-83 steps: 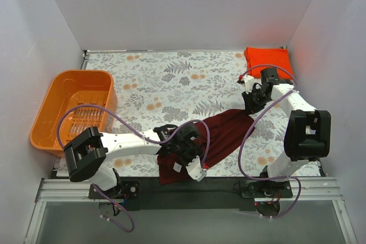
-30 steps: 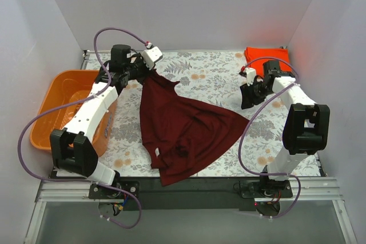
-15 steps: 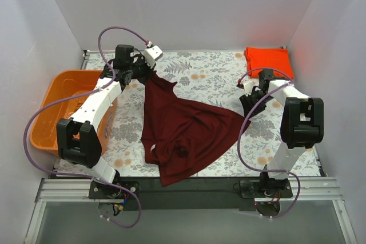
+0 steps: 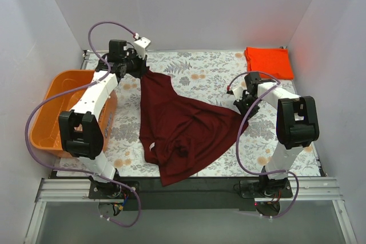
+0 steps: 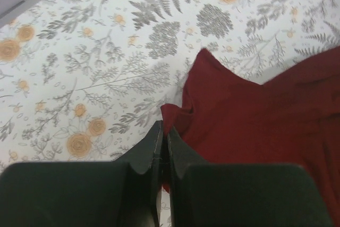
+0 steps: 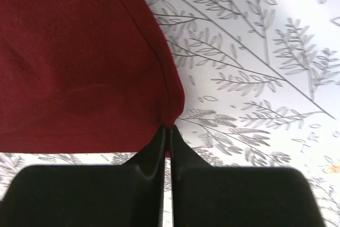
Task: Fold and stack the t-shirts
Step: Flatten the tshirt out
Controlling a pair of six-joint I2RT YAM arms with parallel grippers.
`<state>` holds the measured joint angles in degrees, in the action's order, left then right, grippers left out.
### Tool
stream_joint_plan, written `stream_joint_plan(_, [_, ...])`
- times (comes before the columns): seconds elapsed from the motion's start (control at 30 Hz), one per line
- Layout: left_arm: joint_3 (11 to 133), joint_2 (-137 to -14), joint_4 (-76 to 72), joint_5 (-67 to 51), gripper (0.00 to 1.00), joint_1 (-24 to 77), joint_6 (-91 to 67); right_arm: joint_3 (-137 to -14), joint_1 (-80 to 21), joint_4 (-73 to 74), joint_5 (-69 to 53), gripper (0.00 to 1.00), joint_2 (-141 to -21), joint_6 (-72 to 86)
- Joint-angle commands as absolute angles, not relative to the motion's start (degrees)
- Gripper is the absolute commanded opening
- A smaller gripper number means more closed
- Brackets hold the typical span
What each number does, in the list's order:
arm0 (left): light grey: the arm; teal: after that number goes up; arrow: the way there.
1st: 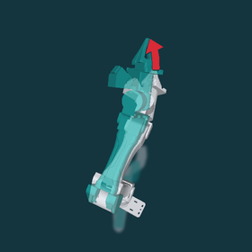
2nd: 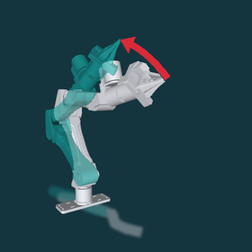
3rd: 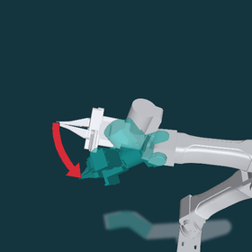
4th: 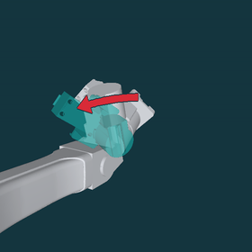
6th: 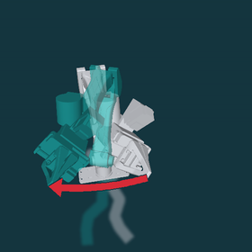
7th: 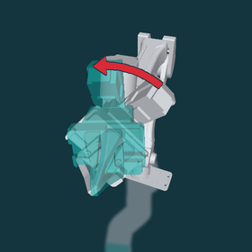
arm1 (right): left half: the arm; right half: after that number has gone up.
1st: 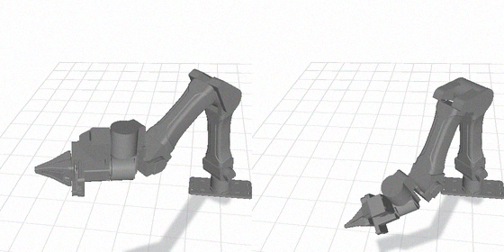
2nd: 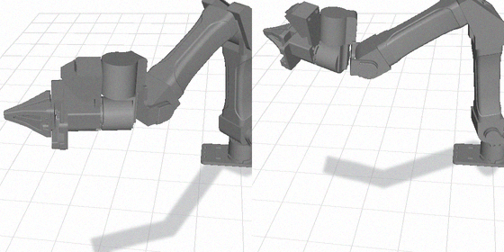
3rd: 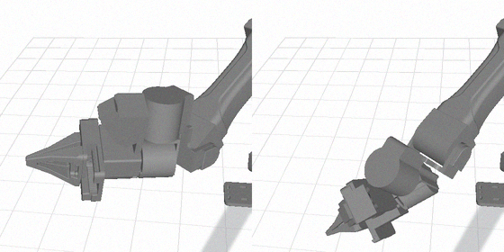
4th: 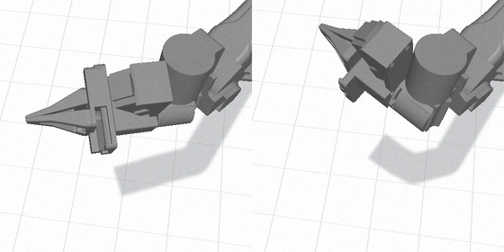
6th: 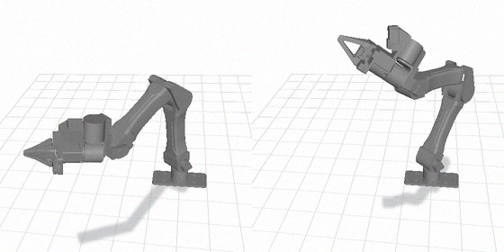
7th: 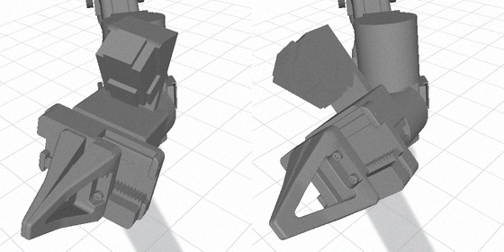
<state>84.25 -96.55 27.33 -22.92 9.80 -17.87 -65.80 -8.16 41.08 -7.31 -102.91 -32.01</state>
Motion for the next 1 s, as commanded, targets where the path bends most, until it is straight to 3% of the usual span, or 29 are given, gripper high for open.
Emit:
stream_joint_plan(0.0, [90.0,-96.4,28.2,-23.6,0.00,6.4,-24.5,-69.3,-7.5,40.3,-3.0,0.01,-100.6,-33.8])
stream_joint_plan(0.47, [103.9,-89.6,15.7,-26.3,0.00,0.1,-35.8,-110.4,-1.5,37.7,2.7,0.01,-89.0,-40.1])
stream_joint_plan(0.67, [97.3,-77.5,7.7,-27.5,0.00,-2.0,-37.1,-107.1,-1.1,27.7,6.1,0.01,-78.0,-42.4])
stream_joint_plan(0.8, [88.4,-64.5,1.4,-27.6,0.00,-2.1,-31.7,-96.7,-1.1,18.0,7.8,0.01,-66.4,-46.2])
stream_joint_plan(0.97, [89.9,-60.3,5.3,-27.2,0.00,-2.2,-30.3,-97.5,-1.1,14.2,9.4,0.01,-62.4,-49.7])
